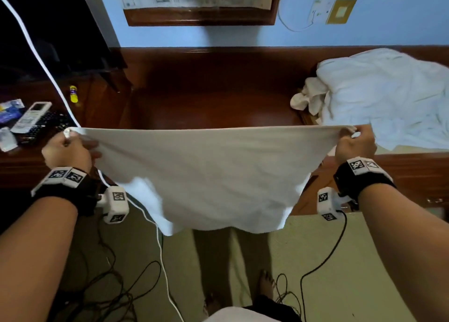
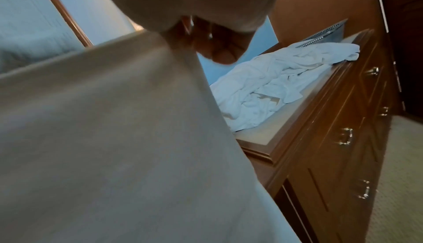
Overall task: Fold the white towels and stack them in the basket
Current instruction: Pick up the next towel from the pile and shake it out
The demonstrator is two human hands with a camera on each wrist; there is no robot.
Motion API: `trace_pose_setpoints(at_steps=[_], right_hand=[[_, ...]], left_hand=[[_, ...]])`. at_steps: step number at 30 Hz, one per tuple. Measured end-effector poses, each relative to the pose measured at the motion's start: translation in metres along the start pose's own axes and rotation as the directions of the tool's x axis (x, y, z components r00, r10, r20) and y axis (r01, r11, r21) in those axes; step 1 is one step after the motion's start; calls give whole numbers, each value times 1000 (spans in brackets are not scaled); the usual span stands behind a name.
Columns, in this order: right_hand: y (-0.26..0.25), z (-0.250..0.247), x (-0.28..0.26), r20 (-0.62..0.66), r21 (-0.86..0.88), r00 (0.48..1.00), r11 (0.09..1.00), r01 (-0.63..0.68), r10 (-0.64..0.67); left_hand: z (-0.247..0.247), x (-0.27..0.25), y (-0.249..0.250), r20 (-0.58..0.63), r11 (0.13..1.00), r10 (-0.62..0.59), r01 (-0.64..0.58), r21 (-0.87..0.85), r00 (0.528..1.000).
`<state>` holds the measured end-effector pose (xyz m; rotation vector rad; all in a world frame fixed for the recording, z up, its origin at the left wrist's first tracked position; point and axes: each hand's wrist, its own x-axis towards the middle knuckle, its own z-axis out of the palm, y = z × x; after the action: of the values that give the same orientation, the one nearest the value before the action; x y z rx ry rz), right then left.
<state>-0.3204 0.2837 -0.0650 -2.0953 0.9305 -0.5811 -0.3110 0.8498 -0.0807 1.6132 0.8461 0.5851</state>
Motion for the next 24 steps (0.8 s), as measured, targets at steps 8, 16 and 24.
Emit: trace_pose_setpoints(at_steps=[8,16,24], right_hand=[[26,44,19,95,223,958,932,-285,270],[-73,79,61,-21,526,947,809,-261,320],[-146,175,159,43,635,953,728,-258,299]], left_hand=[[28,49,-51,68,940,-251,260,-220,966],[92,57,42,-20,903,-159,138,-406,987],[206,138,93,93,810,-195,214,-546,976]])
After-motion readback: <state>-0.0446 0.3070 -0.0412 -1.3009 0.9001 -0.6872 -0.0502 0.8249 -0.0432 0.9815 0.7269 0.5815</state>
